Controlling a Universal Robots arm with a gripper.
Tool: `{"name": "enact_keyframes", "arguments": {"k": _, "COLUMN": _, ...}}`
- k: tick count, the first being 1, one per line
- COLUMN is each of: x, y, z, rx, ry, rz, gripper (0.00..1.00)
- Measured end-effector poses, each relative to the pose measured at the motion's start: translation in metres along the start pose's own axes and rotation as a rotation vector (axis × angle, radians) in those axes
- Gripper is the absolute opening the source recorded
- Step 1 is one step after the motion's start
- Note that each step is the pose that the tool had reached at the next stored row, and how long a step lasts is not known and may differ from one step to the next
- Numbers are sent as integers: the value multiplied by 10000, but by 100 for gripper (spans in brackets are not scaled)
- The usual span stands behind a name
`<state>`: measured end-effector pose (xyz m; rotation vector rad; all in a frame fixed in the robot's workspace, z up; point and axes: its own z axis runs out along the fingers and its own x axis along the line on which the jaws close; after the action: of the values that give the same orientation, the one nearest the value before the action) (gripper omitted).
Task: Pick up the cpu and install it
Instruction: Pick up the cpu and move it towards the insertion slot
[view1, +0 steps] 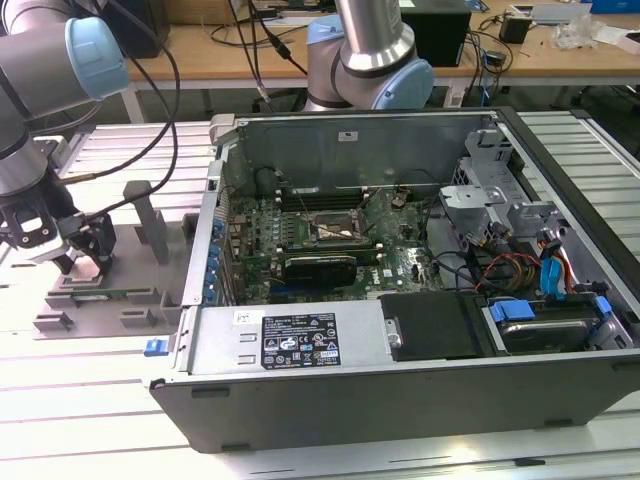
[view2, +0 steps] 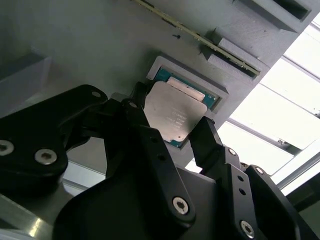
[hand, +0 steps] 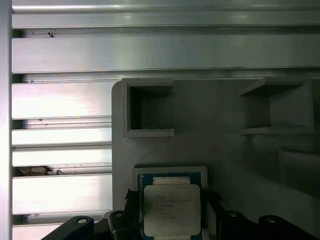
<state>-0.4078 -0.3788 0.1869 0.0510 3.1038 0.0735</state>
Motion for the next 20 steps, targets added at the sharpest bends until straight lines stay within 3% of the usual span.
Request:
{"name": "enact_keyframes", "arguments": {"k": 10, "x": 5, "y": 2, "z": 1, "rx": 0, "ry": 0, "rz": 1, "gripper": 62}}
{"name": "enact_keyframes", "arguments": {"k": 12, "x": 5, "y": 2, "z": 1, "rx": 0, "ry": 0, "rz": 1, "gripper": 55}}
{"name": "enact_keyframes", "arguments": {"k": 16, "x": 6, "y": 2, "z": 1, "rx": 0, "ry": 0, "rz": 1, "gripper": 55}}
{"name": "enact_keyframes", "arguments": {"k": 20, "x": 3, "y": 7, "z": -87, "rx": 1, "ry": 1, "rz": 1, "gripper": 55}}
